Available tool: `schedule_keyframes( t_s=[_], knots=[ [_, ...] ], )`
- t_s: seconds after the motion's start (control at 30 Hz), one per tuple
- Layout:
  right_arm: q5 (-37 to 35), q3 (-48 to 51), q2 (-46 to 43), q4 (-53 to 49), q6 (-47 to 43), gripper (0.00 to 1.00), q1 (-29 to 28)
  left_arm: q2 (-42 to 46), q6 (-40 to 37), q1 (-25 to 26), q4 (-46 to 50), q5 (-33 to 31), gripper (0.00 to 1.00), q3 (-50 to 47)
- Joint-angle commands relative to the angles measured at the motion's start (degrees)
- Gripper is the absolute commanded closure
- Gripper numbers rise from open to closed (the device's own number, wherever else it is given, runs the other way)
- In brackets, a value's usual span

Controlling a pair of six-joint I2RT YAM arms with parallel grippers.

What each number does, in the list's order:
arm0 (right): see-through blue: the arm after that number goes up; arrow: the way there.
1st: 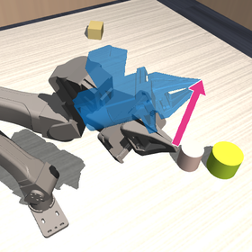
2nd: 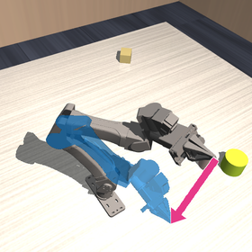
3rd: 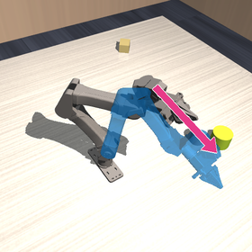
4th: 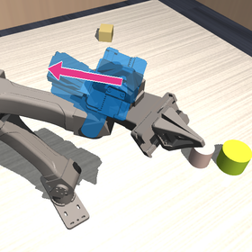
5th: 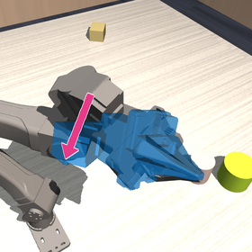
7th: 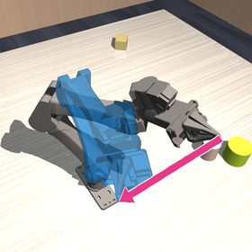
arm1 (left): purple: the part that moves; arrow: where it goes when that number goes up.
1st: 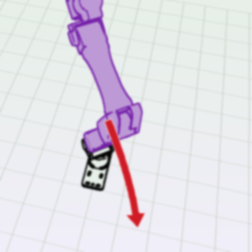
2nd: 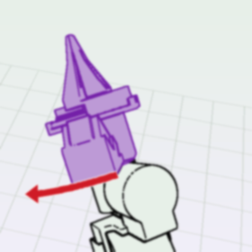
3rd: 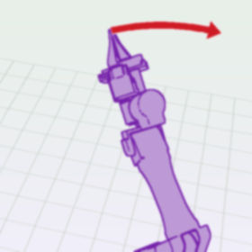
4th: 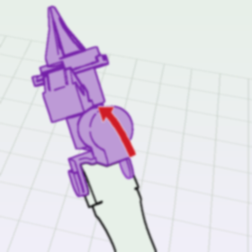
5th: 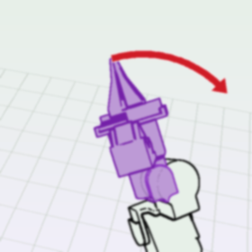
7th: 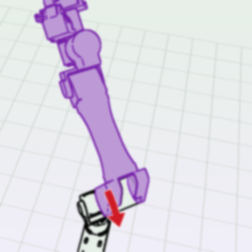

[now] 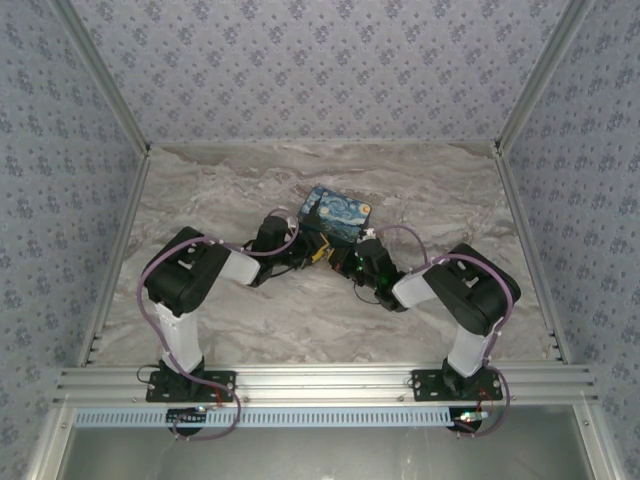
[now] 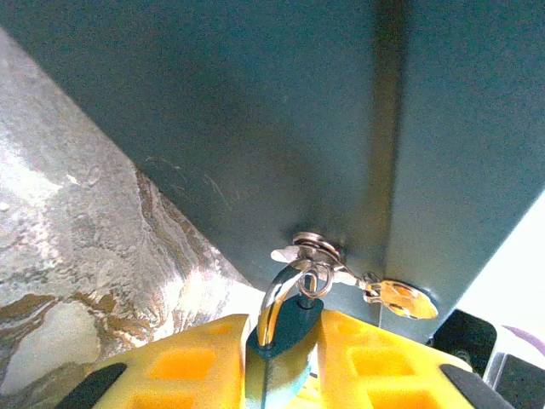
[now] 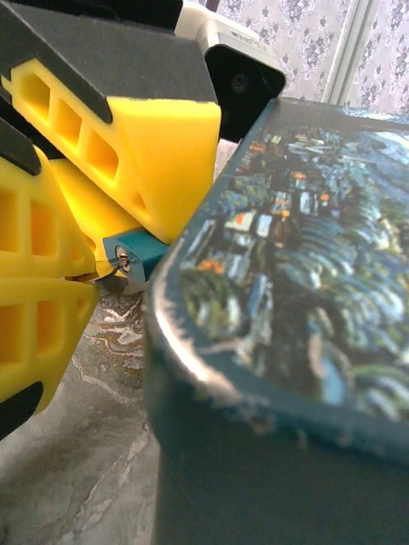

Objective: Unlock the padlock with the key

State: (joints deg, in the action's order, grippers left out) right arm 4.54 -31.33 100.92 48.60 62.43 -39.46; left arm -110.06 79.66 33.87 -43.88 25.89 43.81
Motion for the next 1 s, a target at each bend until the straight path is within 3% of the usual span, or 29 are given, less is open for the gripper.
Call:
schedule_keyframes(
  t_s=[0.0, 0.17, 0.27, 0.53, 0.87, 0.97],
  knots=[
    [0.93, -0.83, -2.59, -0.07, 0.27, 1.0, -0.61, -1.18, -0.17, 0.63, 0.0, -1.38, 0.82, 0.28],
    [0.32, -0.52, -4.71, -2.55, -3.27, 0.94, -0.5, 0.39, -1.38, 0.77, 1.65, -1.96, 0.94, 0.31],
    [-0.12, -0.05, -6.47, -4.44, -6.4, 0.79, -0.62, 1.67, -1.87, 0.76, 2.69, -2.16, 1.0, 0.45],
    [-4.6, 3.48, -15.33, -12.4, -14.74, 0.61, -0.97, 4.36, -1.45, 0.88, 4.41, -2.33, 1.0, 0.74],
    [-12.5, 8.92, -36.98, -22.29, -34.29, 0.44, -0.97, 6.35, 1.71, 1.23, 5.79, -1.98, 1.0, 2.2],
    [-11.91, 8.71, -41.08, -24.35, -42.13, 0.3, -0.96, 6.53, 3.29, 1.24, 6.11, -1.98, 1.0, 2.42]
  ],
)
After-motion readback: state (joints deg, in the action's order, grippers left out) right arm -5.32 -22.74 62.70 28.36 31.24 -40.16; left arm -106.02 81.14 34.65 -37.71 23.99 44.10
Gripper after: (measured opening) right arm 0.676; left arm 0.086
